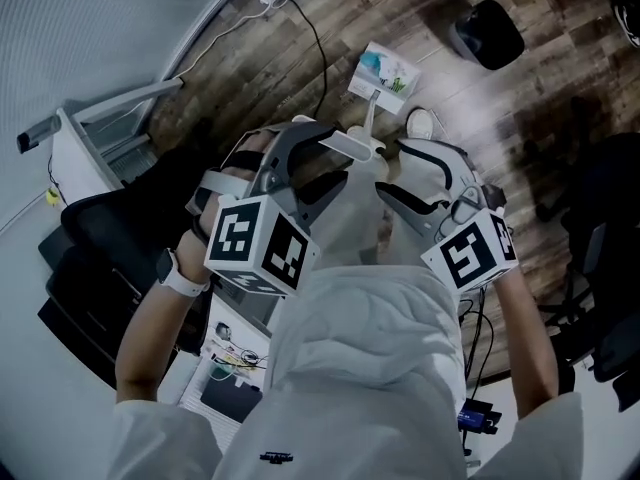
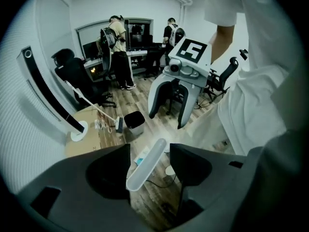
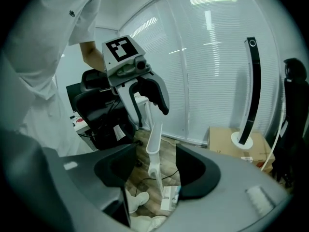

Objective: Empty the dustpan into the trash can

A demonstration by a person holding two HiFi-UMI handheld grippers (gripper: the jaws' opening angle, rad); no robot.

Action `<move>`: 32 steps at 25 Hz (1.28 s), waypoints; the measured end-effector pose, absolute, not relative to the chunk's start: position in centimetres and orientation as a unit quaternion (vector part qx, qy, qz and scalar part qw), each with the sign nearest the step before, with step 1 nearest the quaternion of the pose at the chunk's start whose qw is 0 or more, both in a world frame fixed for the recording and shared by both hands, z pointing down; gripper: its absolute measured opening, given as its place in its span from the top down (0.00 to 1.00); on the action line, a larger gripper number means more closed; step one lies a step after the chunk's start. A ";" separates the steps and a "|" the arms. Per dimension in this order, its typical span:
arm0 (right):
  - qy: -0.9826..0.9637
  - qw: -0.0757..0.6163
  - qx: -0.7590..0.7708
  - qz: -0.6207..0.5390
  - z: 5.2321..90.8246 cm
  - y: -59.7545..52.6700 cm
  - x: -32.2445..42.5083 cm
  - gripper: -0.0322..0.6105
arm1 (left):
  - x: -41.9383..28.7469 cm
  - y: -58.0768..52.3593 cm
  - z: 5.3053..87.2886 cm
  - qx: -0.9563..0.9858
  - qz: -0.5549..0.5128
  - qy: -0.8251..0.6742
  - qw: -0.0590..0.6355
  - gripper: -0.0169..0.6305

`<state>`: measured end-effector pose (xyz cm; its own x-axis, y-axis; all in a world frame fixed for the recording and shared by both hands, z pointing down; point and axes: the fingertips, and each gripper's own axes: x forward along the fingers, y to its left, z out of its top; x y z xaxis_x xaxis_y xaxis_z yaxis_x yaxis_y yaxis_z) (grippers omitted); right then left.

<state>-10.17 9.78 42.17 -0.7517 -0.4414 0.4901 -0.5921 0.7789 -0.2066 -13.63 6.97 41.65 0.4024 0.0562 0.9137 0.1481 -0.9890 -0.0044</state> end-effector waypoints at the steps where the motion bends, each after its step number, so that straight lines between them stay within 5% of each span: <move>1: -0.918 0.208 0.289 0.173 42.3 9.6 -10.2 0.55 | -13.8 7.0 42.1 -0.829 -0.551 -0.073 0.056 0.60; 8: -0.911 0.216 0.306 0.174 45.0 10.4 -11.8 0.52 | -14.5 7.7 44.6 -0.809 -0.553 -0.141 0.139 0.58; 18: -0.902 0.210 0.315 0.209 49.3 11.3 -12.5 0.52 | -15.2 8.3 48.6 -0.779 -0.571 -0.210 0.152 0.58; 22: -0.897 0.210 0.329 0.208 50.7 11.1 -13.0 0.51 | -14.8 8.5 49.6 -0.764 -0.571 -0.225 0.202 0.74; 32: -0.896 0.237 0.320 0.194 55.2 10.7 -14.6 0.51 | -14.0 9.2 49.5 -0.758 -0.553 -0.249 0.241 0.79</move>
